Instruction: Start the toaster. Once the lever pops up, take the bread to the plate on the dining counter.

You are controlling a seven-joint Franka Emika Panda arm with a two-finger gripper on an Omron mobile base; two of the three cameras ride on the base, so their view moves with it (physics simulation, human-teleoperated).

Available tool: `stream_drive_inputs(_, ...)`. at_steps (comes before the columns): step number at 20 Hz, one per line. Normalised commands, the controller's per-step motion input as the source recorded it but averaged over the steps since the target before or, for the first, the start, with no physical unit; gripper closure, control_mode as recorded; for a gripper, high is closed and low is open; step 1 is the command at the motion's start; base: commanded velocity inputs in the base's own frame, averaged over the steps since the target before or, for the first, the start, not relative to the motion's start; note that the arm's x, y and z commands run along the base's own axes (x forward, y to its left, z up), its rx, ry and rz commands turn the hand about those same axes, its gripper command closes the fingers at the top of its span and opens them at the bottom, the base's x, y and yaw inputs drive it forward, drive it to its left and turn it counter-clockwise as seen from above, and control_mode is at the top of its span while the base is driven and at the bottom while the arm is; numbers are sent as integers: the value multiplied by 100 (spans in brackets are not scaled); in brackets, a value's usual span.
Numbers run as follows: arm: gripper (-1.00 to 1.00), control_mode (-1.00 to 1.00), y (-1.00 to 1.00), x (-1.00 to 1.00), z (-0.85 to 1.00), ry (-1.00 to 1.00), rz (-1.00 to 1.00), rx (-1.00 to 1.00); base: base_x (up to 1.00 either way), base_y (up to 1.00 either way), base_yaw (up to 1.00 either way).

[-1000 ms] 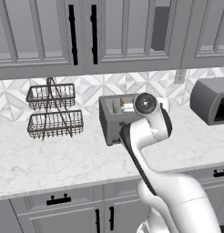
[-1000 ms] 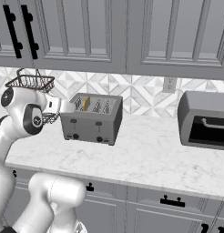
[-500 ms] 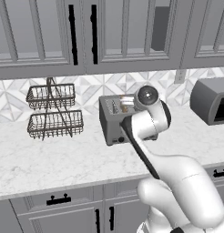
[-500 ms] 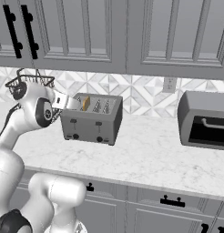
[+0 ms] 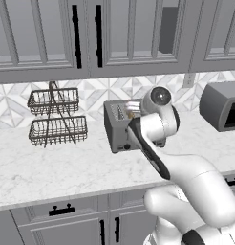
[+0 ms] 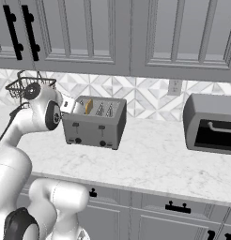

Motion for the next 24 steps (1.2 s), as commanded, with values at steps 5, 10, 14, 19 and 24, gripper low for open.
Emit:
stream_drive_inputs(5, -100, -100, 7, 11, -28, 10, 9, -1, 0, 0, 0)
stream_drive_inputs(10, -100, -100, 1, 21, 0, 3, 0, 0, 0, 0, 0)
stream_drive_inputs(14, -100, -100, 3, 38, -7, 0, 0, -3, 0, 0, 0)
stream_drive_inputs(19, -100, -100, 0, 49, -6, 0, 0, -2, 0, 0, 0)
stream_drive_inputs(24, -100, -100, 0, 55, -24, 5, 1, 0, 0, 0, 0)
